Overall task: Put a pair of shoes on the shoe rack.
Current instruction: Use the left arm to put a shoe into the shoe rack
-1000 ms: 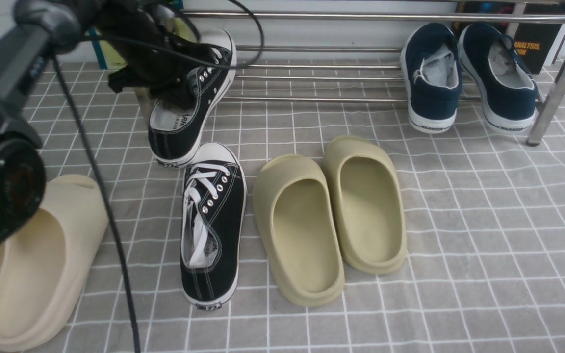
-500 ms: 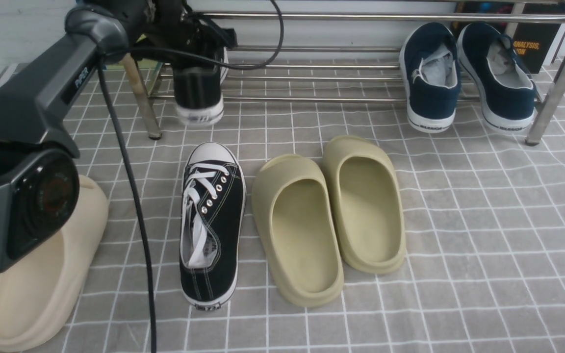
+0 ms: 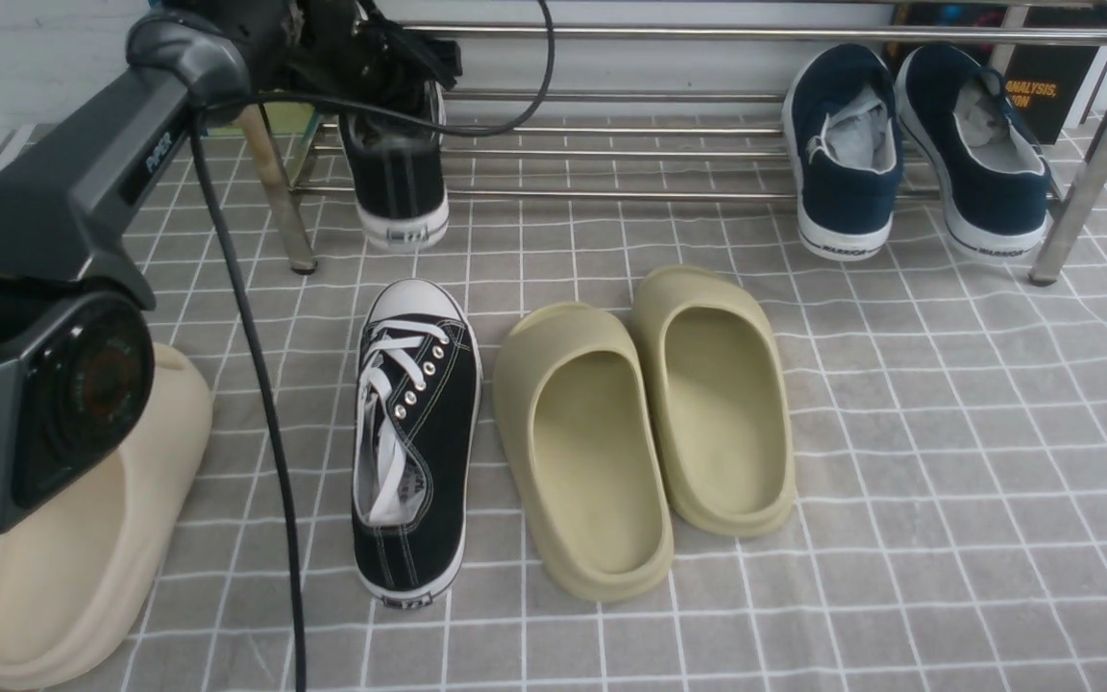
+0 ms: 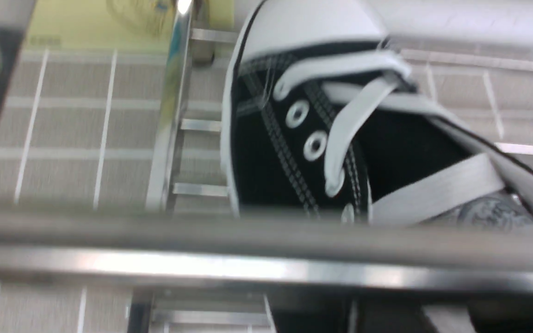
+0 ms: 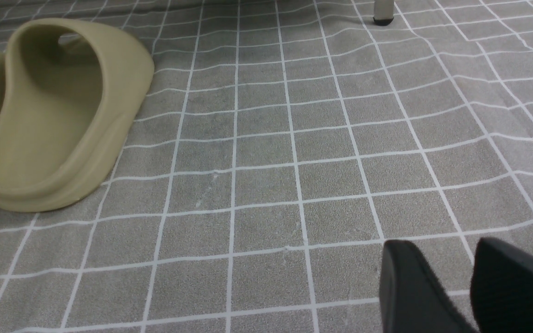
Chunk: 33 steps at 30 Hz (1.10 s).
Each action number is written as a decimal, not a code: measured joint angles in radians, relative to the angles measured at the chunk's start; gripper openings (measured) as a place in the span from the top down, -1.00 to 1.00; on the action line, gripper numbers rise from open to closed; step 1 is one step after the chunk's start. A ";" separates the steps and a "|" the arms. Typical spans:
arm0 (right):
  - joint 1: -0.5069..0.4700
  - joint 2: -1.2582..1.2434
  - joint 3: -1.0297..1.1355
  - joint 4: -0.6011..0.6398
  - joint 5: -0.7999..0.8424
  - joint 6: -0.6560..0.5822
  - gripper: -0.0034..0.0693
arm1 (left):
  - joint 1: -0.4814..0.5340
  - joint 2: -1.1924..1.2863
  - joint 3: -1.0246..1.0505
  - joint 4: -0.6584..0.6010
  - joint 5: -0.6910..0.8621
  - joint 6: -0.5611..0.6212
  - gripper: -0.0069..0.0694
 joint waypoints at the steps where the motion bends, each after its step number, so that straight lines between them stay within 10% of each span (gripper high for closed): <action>1: 0.000 0.000 0.000 0.000 0.000 0.000 0.25 | -0.001 -0.011 0.000 -0.010 0.030 0.000 -0.06; 19: 0.000 0.000 0.000 0.000 0.000 -0.001 0.25 | -0.008 -0.057 -0.002 0.037 0.294 -0.073 -0.04; 28: 0.000 0.000 0.000 0.000 0.000 -0.001 0.25 | -0.009 0.013 -0.002 0.105 0.239 -0.151 0.84; 33: 0.000 0.000 0.000 0.000 0.000 -0.001 0.25 | -0.011 0.013 -0.001 0.152 0.222 -0.172 0.85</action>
